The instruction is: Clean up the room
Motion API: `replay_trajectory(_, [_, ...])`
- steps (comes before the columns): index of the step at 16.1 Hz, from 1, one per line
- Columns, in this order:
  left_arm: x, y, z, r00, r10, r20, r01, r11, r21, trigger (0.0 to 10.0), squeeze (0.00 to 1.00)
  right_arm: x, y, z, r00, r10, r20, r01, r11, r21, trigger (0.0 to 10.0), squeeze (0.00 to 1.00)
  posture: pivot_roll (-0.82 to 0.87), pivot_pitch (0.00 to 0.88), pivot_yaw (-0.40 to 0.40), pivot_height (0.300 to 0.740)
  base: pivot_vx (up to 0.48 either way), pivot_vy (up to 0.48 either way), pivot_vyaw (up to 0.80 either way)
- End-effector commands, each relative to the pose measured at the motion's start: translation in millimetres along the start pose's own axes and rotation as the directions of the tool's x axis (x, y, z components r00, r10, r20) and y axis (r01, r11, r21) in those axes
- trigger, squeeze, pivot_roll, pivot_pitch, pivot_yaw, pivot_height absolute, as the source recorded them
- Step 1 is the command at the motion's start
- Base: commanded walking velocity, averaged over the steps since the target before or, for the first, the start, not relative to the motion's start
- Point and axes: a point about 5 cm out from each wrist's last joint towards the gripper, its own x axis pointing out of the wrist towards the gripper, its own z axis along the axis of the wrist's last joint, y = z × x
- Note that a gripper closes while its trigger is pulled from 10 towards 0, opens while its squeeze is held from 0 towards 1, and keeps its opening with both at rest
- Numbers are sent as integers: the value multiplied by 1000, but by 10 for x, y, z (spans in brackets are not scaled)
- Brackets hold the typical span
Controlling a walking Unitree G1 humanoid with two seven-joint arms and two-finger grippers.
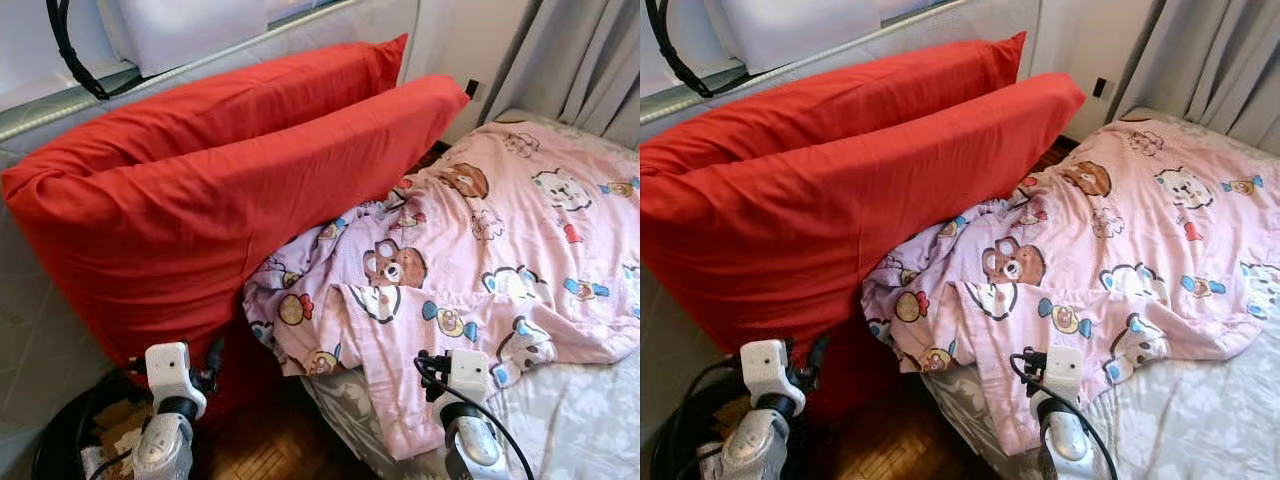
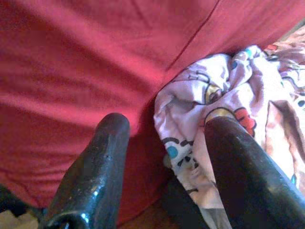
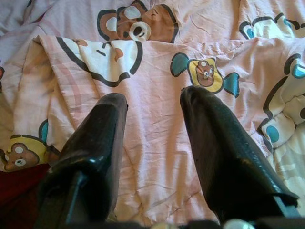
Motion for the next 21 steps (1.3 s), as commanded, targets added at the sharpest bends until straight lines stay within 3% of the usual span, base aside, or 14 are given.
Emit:
replay_trajectory(1, [-3, -6, 11, 1000, 2, 0, -2, 1000, -4, 10000, 0, -3, 26, -25, 1000, 12, -20, -12, 1000, 5, 10000, 0, 67, 144, -29, 710, 0, 0, 0])
replay_trajectory(4, [-20, -32, 53, 1000, -1, 21, 1, 1000, 0, 10000, 0, 4, 61, -44, 999, 25, -46, -24, 1000, 10, 10000, 0, 70, 151, -28, 690, 0, 0, 0])
replay_trajectory(11, [-41, -90, 128, 1000, -4, 30, 4, 1000, 3, 10000, 0, -6, 81, -57, 998, 34, -46, -33, 999, 8, 10000, 0, 73, 157, -25, 690, 0, 0, 0])
replay_trajectory(14, [-43, -90, 143, 1000, -4, 28, 4, 1000, 5, 10000, 0, -5, 113, -78, 996, 61, -65, -61, 998, 14, 10000, 0, 74, 157, -25, 665, 0, 0, 0])
replay_trajectory(21, [-68, -77, 174, 1000, 0, 16, 0, 1000, 6, 10000, 0, -24, 125, -111, 994, 75, -74, -73, 997, 23, 10000, 0, 76, 158, -24, 665, 0, 0, 0])
